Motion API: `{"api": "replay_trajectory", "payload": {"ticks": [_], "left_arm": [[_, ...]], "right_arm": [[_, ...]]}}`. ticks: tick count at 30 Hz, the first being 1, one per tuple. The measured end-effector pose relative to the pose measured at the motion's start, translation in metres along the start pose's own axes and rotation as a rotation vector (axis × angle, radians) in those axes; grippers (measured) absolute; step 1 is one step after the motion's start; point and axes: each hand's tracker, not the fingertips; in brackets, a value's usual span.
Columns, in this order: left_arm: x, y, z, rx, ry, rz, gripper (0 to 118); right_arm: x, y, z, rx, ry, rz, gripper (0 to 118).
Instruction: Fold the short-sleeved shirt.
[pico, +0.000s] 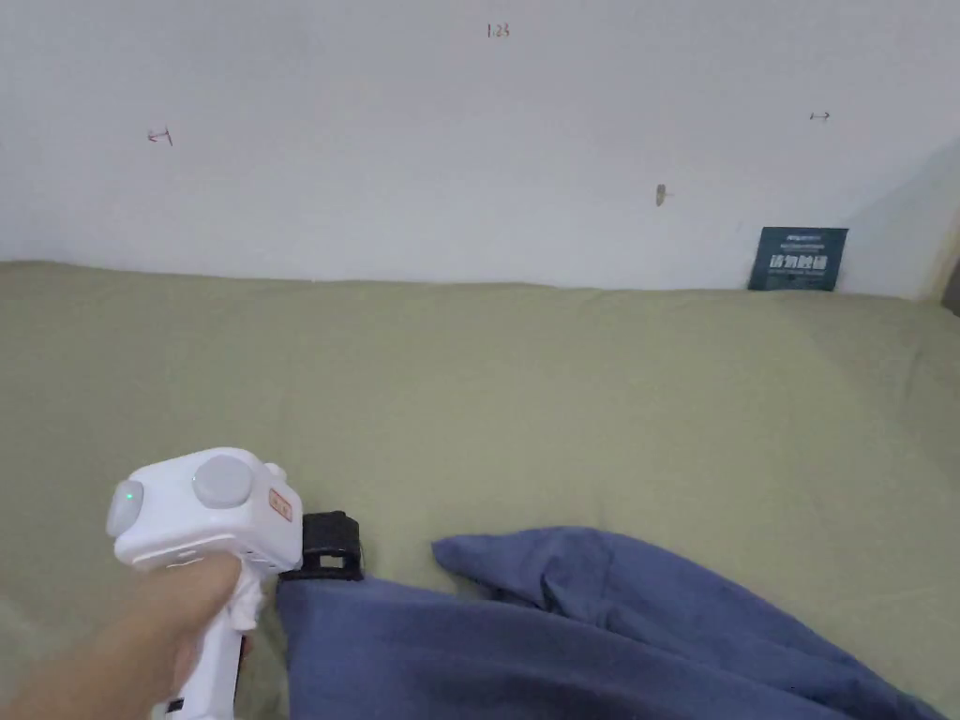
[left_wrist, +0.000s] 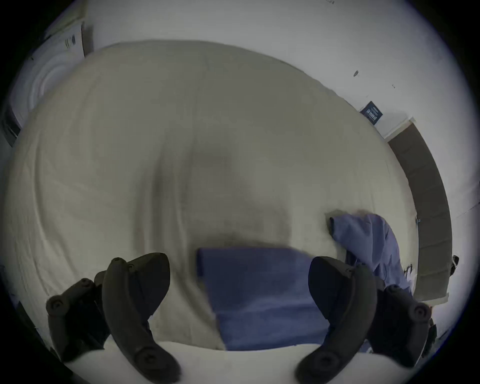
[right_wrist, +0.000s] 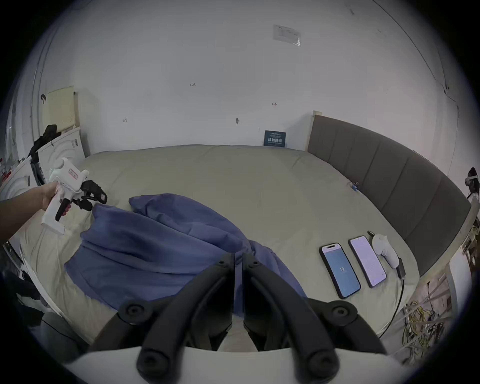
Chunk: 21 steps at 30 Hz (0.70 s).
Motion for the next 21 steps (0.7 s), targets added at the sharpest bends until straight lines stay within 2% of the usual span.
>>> {"api": "replay_trajectory", "payload": {"ticks": [1, 2, 3, 4, 5, 7, 8, 11, 12, 13, 14, 15, 16, 19, 21], "left_arm": [[0.004, -0.001, -0.003, -0.045, 0.021, -0.019, 99], [0.009, -0.002, -0.005, -0.069, 0.047, -0.039, 76], [0.014, -0.005, -0.004, -0.065, 0.094, -0.085, 61], [0.021, -0.008, -0.003, -0.045, 0.220, -0.154, 53], [0.024, -0.010, -0.003, -0.041, 0.238, -0.202, 47], [0.024, -0.010, 0.002, -0.038, 0.185, -0.200, 19], [0.024, -0.010, 0.005, -0.032, 0.175, -0.199, 10], [0.028, -0.015, 0.016, -0.029, 0.087, -0.205, 8], [0.032, -0.017, 0.017, -0.029, 0.105, -0.213, 8], [0.035, -0.019, 0.018, -0.028, 0.123, -0.235, 8], [0.038, -0.022, 0.018, -0.023, 0.141, -0.262, 7], [0.038, -0.021, 0.018, -0.023, 0.138, -0.268, 7], [0.037, -0.022, 0.018, -0.025, 0.133, -0.264, 7], [0.034, -0.024, 0.019, -0.036, 0.111, -0.249, 7], [0.032, -0.025, 0.022, -0.032, 0.111, -0.251, 7]], "right_arm": [[0.000, 0.000, -0.001, -0.005, -0.004, 0.001, 6], [0.001, -0.001, -0.002, -0.011, -0.009, 0.003, 6], [0.002, -0.001, -0.004, -0.017, -0.015, 0.005, 6], [0.004, -0.001, -0.007, -0.023, -0.018, 0.005, 6], [0.005, 0.000, -0.009, -0.030, -0.018, 0.004, 6], [0.009, 0.004, -0.018, -0.054, -0.008, -0.005, 6], [0.011, 0.008, -0.023, -0.069, -0.003, -0.003, 6], [0.017, 0.026, -0.049, -0.187, 0.048, 0.033, 7], [0.019, 0.033, -0.062, -0.234, 0.089, 0.028, 9], [0.022, 0.038, -0.075, -0.286, 0.133, 0.011, 19], [0.025, 0.041, -0.091, -0.339, 0.151, -0.056, 56], [0.029, 0.042, -0.110, -0.412, 0.180, -0.117, 89], [0.032, 0.044, -0.125, -0.464, 0.184, -0.161, 106], [0.041, 0.048, -0.168, -0.573, 0.182, -0.262, 105], [0.044, 0.044, -0.190, -0.640, 0.119, -0.277, 104]]}}
